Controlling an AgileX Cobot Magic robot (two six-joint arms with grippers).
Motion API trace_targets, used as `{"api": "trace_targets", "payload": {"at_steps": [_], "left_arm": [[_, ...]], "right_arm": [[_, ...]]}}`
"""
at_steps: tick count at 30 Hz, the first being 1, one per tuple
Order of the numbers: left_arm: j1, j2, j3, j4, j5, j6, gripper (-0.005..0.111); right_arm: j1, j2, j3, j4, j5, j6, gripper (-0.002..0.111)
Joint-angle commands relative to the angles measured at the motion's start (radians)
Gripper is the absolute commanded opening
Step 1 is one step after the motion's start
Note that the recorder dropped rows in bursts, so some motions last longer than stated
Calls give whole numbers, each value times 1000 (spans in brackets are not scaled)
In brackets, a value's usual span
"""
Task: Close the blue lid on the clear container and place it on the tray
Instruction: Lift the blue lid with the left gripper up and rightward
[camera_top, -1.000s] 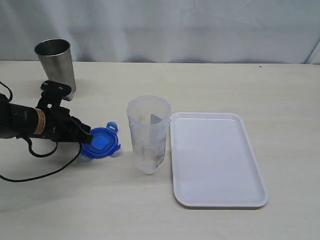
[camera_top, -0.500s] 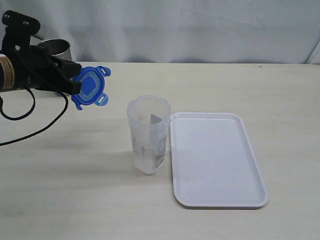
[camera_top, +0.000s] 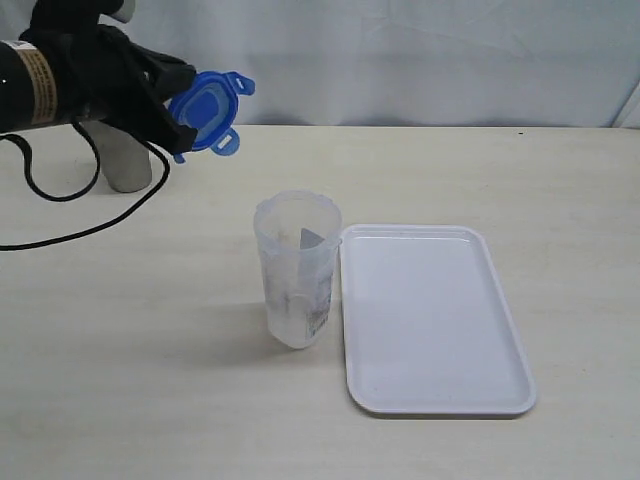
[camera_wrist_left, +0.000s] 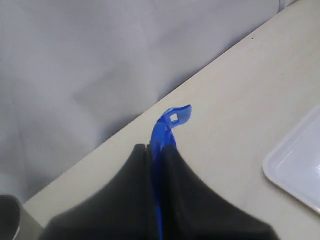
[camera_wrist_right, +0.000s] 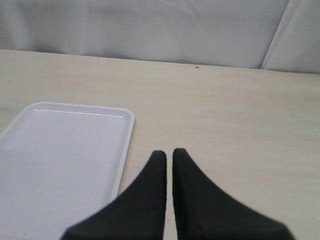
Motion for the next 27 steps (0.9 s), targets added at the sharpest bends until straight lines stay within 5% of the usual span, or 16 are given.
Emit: {"api": "trace_targets", "payload": {"at_steps": [1,7,20,27], "left_arm": [[-44,8,-36,-10,34,114,0],[-64,58,-72,-10,88,195,0],[-66,132,-137,-8,-13,327,0],[-189,132,-137,-6,180,477,0]], "right_arm": [[-6,-5,2,1,2,-1,5],[-6,-5,2,1,2,-1,5],[-6,-5,2,1,2,-1,5],[-6,-5,2,1,2,-1,5]]}}
